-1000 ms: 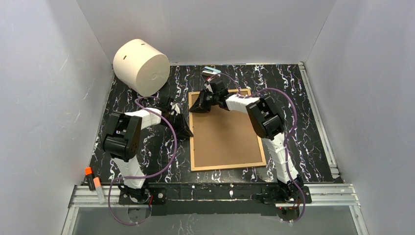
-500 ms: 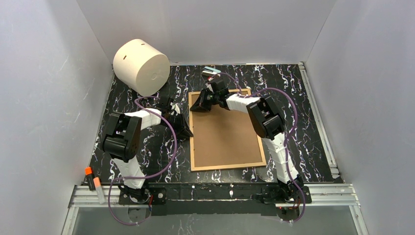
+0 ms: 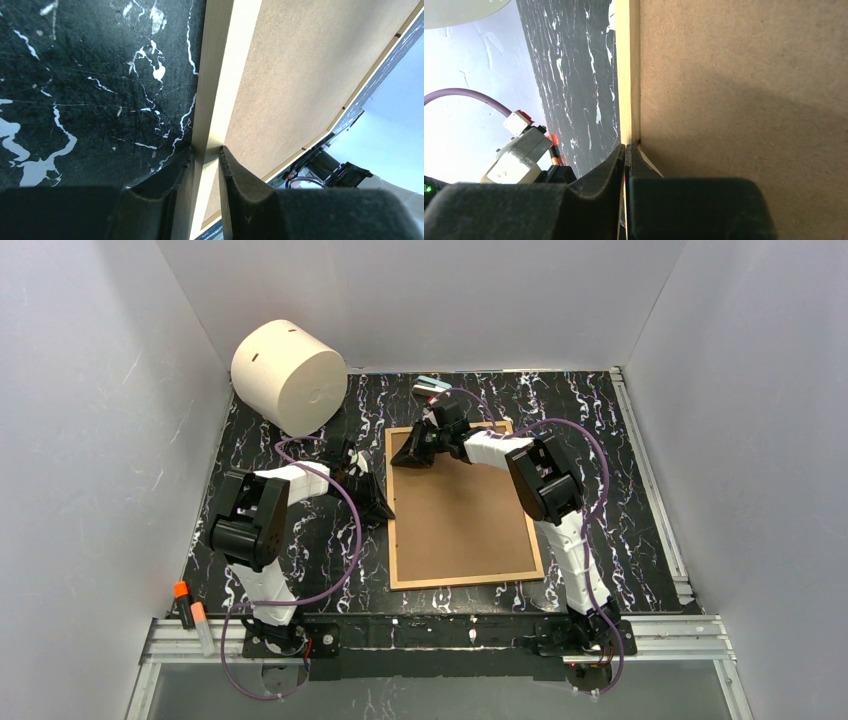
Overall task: Put the photo into the frame
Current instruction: Install the photo frame at the center of the board.
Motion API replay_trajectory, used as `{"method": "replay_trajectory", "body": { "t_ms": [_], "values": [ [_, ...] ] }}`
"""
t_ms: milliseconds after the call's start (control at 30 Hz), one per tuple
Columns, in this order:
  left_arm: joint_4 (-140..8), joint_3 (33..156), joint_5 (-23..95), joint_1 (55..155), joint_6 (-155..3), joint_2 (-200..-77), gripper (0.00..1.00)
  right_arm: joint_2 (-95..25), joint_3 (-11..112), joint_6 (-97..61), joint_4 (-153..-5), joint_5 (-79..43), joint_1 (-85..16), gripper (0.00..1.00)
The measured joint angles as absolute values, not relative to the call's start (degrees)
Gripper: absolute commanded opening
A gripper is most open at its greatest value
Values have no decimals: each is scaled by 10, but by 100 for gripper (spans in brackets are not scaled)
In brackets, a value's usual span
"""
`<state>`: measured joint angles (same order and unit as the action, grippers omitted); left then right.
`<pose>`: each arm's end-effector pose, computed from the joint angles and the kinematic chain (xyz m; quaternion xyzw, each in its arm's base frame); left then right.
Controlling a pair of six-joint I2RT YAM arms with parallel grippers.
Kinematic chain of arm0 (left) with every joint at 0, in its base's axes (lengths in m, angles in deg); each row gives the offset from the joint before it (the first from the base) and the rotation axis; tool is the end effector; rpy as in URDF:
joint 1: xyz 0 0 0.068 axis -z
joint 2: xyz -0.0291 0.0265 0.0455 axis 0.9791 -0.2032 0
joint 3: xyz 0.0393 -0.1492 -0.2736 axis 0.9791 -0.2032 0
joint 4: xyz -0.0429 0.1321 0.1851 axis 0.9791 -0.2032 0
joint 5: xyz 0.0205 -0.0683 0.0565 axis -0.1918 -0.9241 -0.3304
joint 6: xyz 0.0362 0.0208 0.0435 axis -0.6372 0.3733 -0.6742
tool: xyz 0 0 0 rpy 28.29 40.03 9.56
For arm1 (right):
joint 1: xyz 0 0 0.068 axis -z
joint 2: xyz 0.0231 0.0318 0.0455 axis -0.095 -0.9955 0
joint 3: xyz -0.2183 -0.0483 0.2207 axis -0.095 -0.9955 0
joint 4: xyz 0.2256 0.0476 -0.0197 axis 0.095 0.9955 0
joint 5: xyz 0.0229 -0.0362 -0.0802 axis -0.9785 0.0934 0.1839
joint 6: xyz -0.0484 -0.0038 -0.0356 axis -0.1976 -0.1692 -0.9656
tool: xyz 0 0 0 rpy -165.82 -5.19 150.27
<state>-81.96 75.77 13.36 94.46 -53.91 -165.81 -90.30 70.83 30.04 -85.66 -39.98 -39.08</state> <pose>0.3041 -0.1122 0.1920 -0.0763 0.9353 -0.3313 0.0978 0.4342 0.3149 0.1694 0.0408 0.8631 0.4743 0.1685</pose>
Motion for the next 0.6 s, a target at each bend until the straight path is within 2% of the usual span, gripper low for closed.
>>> {"method": "replay_trajectory", "body": {
  "t_ms": [433, 600],
  "values": [
    [-819, 758, 134, 945, -539, -1658, 18, -904, 737, 279, -781, -353, -398, 12],
    [-820, 758, 134, 945, -539, -1658, 18, -893, 741, 270, -757, -318, -403, 16]
  ]
}}
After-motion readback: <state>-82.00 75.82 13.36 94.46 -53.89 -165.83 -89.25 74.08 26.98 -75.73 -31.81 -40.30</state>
